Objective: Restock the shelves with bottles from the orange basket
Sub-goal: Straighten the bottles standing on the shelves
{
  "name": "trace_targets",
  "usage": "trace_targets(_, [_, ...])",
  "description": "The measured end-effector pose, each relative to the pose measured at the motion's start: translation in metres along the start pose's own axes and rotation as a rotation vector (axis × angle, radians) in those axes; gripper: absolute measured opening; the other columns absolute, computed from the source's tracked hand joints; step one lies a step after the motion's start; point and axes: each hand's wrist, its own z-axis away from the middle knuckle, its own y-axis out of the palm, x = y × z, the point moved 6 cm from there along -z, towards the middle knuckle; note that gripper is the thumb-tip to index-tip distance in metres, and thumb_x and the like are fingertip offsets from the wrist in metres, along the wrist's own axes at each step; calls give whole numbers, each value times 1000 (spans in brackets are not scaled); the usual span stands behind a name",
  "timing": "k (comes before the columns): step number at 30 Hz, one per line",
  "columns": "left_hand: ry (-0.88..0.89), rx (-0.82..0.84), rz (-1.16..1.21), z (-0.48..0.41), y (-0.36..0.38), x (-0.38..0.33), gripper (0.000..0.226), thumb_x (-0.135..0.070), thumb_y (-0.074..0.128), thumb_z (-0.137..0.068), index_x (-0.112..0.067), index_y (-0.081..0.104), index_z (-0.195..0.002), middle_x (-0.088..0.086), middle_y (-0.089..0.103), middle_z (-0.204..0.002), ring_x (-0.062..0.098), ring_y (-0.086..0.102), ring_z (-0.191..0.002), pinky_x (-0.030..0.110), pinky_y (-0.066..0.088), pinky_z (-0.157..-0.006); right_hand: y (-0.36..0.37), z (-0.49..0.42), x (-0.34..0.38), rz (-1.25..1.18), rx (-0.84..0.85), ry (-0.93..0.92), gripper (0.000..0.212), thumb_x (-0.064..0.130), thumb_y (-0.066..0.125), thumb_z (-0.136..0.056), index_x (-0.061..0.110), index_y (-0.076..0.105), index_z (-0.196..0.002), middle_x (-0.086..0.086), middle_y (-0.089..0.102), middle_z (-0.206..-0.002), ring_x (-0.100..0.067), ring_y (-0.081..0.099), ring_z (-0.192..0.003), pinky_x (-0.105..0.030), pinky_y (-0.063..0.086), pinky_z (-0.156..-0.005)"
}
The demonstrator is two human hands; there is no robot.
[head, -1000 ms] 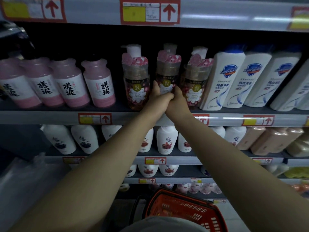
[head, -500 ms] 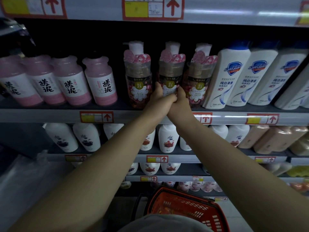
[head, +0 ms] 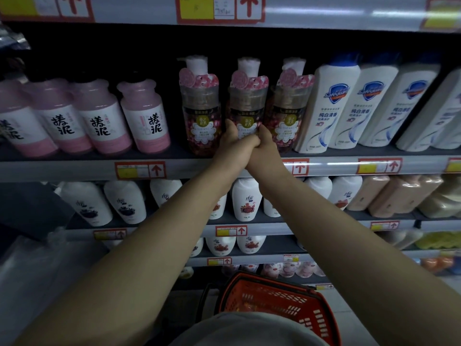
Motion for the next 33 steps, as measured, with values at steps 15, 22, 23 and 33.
trace_targets(15, [161, -20, -93, 15, 47, -21, 53, -16, 47, -93, -14, 34, -144, 9, 37, -145, 20, 37, -134, 34, 31, -112, -71, 14, 10, 120, -273, -128, 55, 15, 58, -91, 9, 33, -140, -13, 34, -136, -22, 40, -121, -24, 33, -98])
trace_targets(22, [84, -70, -104, 7, 70, -16, 77, -33, 45, -72, -17, 31, -146, 10, 39, -146, 24, 37, -135, 42, 32, -113, -84, -1, -3, 127, -201, -94, 50, 27, 65, -83, 10, 47, -127, -12, 54, -122, -27, 52, -115, -44, 46, -100])
trace_targets(23, [69, -86, -99, 4, 72, -12, 83, -37, 42, -66, -18, 31, -146, 9, 39, -146, 24, 38, -135, 43, 32, -113, -82, -4, -7, 130, -180, -82, 49, 28, 65, -82, 11, 48, -125, -12, 56, -120, -28, 55, -112, -46, 48, -97])
trace_targets(33, [51, -163, -67, -15, 79, 7, 100, -51, 36, -45, -21, 40, -141, 9, 49, -139, 25, 44, -131, 44, 34, -111, -89, -6, -9, 156, -73, -109, 55, 22, 63, -88, 11, 40, -137, -16, 38, -132, -14, 42, -104, -24, 37, -92])
